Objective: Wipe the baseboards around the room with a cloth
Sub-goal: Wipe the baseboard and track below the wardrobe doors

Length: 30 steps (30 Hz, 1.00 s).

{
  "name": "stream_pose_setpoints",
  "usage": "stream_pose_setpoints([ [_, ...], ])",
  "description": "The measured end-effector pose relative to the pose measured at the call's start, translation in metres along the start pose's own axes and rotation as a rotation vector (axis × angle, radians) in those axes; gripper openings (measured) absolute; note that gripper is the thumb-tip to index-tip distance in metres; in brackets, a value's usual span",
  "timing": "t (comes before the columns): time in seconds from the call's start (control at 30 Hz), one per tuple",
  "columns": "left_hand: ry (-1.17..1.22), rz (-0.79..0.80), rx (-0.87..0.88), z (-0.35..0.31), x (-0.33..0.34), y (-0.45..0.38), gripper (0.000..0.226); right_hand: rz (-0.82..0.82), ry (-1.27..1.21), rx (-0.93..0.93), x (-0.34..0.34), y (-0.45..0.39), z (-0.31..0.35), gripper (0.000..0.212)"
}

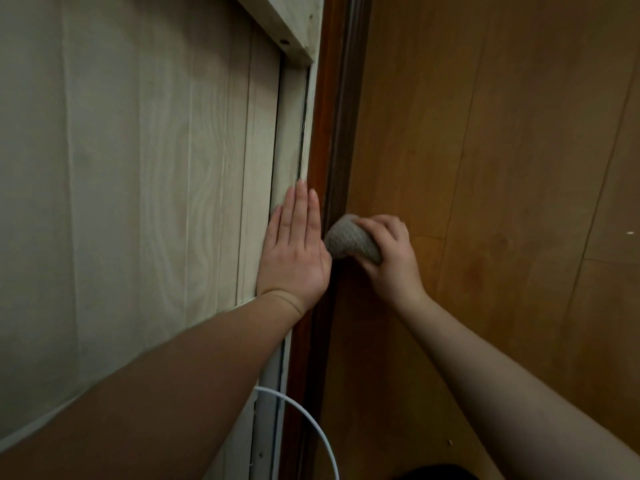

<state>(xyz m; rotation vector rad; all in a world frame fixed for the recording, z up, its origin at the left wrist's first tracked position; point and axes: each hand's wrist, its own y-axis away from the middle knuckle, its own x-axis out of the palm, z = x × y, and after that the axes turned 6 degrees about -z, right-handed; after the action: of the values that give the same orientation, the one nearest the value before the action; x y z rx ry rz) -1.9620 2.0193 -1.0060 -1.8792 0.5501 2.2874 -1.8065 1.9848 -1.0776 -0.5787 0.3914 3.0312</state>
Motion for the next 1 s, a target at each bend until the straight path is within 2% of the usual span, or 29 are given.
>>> stream_pose_setpoints([
  [0.4, -0.010, -0.004, -0.004, -0.001, 0.000, 0.000, 0.071, -0.151, -0.006, 0.051, -0.058, -0.190, 0.043, 0.045],
  [0.53, -0.001, -0.021, 0.001, -0.001, 0.002, 0.000, 0.069, -0.190, 0.080, 0.042, -0.072, -0.218, 0.050, 0.048],
  [0.67, 0.014, -0.035, 0.000, -0.001, 0.003, 0.001, 0.069, -0.229, 0.044, 0.039, -0.066, -0.178, 0.046, 0.051],
  [0.9, 0.030, -0.025, 0.000, 0.000, 0.003, 0.000, 0.069, 0.031, 0.070, 0.019, -0.028, -0.024, 0.021, 0.055],
  [1.0, 0.017, -0.005, 0.002, 0.000, 0.004, 0.001, 0.069, 0.114, 0.086, 0.007, -0.021, 0.018, 0.017, 0.056],
])
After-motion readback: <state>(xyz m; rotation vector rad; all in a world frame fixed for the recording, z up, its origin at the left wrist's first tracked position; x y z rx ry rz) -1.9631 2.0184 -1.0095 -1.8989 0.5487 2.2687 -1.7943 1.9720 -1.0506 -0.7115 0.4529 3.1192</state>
